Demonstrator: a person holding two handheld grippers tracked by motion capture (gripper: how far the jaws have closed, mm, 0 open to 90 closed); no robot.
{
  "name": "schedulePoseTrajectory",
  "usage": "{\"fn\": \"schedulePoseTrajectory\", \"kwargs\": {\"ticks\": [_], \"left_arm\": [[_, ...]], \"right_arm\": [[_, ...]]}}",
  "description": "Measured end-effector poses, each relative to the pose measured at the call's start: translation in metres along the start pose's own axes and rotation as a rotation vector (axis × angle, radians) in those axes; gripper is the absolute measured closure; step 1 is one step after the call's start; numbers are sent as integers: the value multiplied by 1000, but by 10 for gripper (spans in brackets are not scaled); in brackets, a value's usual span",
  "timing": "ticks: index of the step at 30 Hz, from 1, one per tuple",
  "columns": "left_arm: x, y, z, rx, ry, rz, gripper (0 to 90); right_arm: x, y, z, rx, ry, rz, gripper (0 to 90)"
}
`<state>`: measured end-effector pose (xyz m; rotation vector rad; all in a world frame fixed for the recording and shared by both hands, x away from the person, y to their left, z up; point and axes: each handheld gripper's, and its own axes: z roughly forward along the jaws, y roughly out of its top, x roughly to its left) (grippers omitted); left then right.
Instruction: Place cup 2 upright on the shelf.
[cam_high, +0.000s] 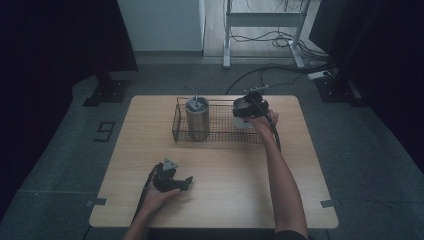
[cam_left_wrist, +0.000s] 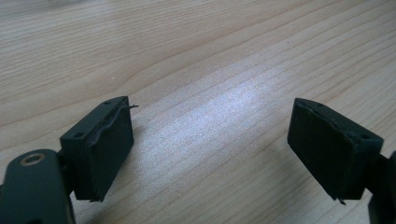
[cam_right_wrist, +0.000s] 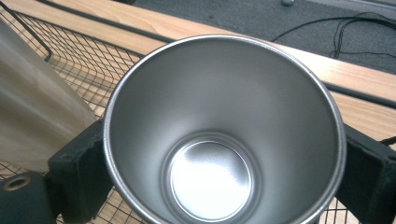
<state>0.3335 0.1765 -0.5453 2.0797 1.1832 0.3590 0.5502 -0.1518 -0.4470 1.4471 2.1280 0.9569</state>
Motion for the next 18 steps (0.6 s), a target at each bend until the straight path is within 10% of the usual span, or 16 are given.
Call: {"fn": "schedulePoseTrajectory", "kwargs": {"ticks": [18], "left_arm": [[0,-1,0,-2,0,7,145]], "right_arm": [[3,-8,12,29,-9,-16,69]]}}
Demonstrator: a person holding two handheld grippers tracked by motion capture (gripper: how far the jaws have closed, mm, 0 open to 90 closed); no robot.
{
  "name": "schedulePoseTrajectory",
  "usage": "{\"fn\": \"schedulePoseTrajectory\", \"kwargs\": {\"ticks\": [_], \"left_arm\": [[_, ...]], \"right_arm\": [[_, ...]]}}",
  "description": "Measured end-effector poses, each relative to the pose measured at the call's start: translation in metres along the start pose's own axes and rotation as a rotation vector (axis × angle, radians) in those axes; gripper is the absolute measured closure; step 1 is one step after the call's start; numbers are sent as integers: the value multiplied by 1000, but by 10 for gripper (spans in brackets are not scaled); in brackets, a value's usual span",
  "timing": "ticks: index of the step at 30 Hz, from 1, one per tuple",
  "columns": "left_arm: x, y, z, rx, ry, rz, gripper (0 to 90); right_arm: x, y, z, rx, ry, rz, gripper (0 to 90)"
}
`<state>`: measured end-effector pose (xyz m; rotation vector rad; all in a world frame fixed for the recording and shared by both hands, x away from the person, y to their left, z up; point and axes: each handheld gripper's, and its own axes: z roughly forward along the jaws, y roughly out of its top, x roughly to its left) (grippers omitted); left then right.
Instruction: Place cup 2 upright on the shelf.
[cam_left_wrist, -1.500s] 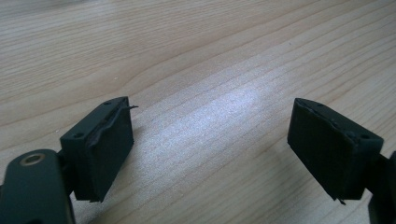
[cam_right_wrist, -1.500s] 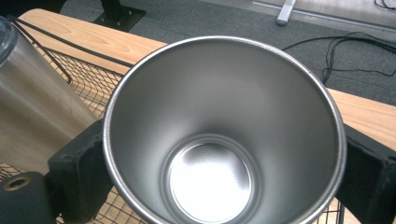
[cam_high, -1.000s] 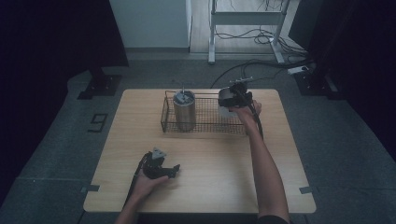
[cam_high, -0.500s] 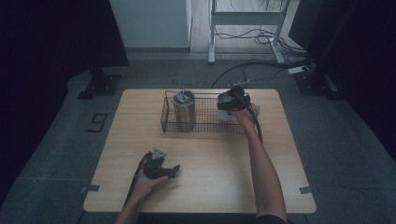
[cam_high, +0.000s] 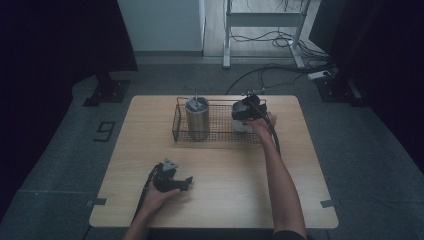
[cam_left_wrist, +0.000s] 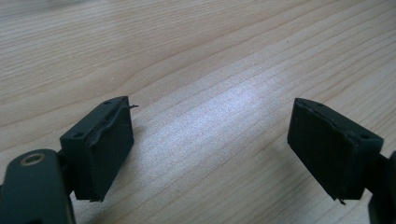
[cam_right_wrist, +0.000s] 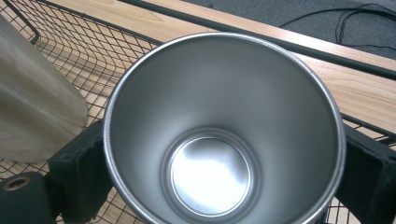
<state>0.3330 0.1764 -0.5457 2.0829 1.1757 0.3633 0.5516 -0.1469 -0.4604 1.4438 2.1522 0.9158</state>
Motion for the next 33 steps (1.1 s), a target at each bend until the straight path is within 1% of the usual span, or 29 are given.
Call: {"fn": "schedulePoseTrajectory", "kwargs": {"ticks": [4,6,10,12,14,17,23,25,27,31,33], "left_arm": [[0,0,0,0,-2,-1,145],[0,0,0,0,-4,-4,145],[0,0,0,0,-2,-1,145],[0,0,0,1,-2,-1,145],[0,0,0,1,-2,1,145],[-1,0,0,1,-4,0,145],[-1,0,0,4,-6,0,145],[-1,0,0,4,-6,1,145],[-1,0,0,4,-7,1,145],[-1,0,0,2,-7,-1,145],[-1,0,0,3,-6,0,145]], "right_arm": [[0,-5,3,15,0,-9,69],[1,-7,4,19,-10,-13,68],[3,-11,7,44,-23,-39,67],[2,-11,7,41,-22,-30,67],[2,-11,7,48,-22,-35,67],[3,-12,6,64,-25,-31,63],[3,-14,3,83,-44,-13,48],[4,-14,1,76,-39,-14,18],[5,-13,-3,57,-44,-9,3],[6,-10,-9,13,-46,-5,0],[6,-9,-14,-7,-47,9,0]]}}
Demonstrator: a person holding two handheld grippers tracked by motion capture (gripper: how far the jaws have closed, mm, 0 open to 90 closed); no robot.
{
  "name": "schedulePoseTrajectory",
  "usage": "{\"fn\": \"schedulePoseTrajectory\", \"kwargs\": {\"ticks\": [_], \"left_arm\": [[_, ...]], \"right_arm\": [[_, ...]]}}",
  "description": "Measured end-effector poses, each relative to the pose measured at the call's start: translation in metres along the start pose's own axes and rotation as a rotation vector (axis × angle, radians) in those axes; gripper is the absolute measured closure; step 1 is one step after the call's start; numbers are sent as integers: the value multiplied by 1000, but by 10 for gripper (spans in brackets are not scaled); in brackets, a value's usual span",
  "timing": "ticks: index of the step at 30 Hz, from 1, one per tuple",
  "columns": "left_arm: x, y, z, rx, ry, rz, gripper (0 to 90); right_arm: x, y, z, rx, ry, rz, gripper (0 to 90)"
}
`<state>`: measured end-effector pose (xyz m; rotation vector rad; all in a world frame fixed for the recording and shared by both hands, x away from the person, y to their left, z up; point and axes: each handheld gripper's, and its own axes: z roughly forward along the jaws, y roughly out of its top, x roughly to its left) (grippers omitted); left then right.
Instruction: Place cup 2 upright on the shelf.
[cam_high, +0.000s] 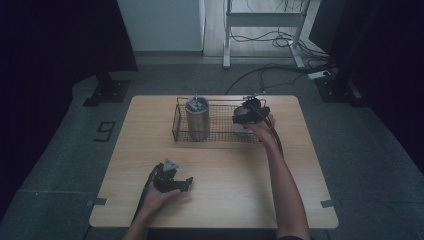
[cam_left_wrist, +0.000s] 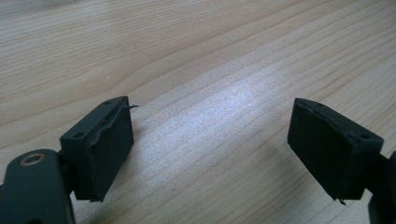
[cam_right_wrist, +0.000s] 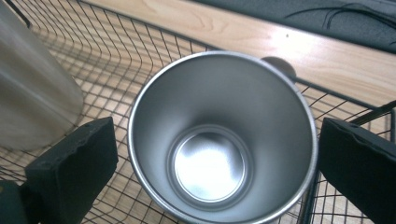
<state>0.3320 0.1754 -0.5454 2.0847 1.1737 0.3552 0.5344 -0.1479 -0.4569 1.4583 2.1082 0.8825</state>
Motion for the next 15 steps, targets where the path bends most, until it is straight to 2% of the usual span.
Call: {"fn": "schedulePoseTrajectory", "kwargs": {"ticks": [6,15], "left_arm": [[0,0,0,-5,-1,1,145],[1,-1,1,-11,-1,5,144]], "right_arm": [[-2,-1,-12,-65,7,21,0],[-6,-7,-35,-108,24,12,3]]}}
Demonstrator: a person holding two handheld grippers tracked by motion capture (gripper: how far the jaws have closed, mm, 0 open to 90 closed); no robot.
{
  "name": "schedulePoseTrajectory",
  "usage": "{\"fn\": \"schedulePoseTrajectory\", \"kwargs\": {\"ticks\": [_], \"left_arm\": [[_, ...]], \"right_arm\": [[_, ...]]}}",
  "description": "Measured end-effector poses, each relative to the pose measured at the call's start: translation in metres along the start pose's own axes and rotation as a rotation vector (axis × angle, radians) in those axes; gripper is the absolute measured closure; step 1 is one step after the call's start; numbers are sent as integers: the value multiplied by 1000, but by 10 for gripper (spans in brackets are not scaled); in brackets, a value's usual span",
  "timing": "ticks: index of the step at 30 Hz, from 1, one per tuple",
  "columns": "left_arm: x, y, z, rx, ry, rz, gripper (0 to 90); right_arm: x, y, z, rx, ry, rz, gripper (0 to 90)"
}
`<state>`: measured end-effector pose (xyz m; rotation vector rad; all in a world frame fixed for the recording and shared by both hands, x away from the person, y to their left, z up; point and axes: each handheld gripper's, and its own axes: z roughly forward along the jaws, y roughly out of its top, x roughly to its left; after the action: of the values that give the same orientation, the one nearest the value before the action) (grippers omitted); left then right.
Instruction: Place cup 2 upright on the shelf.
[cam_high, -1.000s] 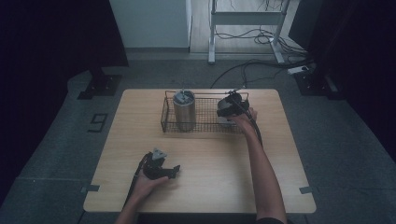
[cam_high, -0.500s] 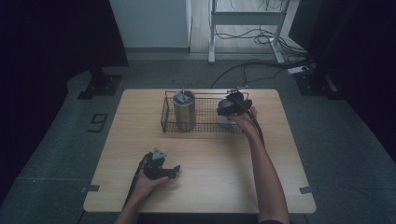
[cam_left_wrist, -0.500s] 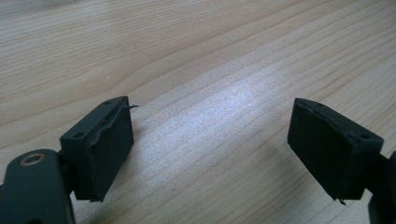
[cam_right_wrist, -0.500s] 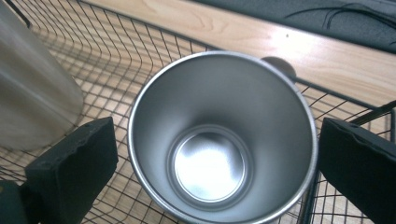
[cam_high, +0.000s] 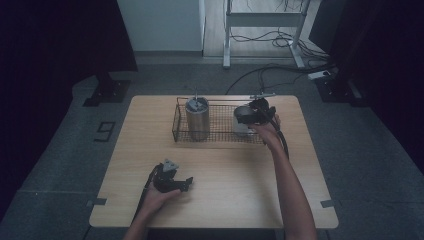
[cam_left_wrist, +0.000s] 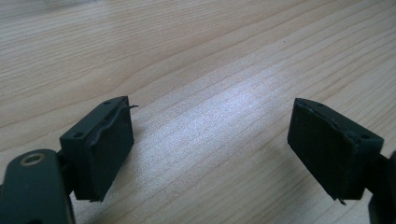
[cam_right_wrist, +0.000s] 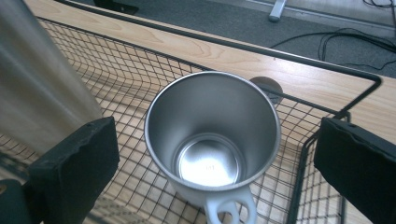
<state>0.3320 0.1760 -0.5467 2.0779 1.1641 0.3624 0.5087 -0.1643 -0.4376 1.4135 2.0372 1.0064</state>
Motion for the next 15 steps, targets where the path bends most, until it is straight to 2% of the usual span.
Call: {"fn": "schedulePoseTrajectory", "kwargs": {"ticks": [5,15], "left_arm": [[0,0,0,0,0,0,144],[1,0,0,0,-5,0,144]], "right_arm": [[-3,-5,-17,-40,18,8,21],[-3,-30,-36,-69,21,24,42]]}}
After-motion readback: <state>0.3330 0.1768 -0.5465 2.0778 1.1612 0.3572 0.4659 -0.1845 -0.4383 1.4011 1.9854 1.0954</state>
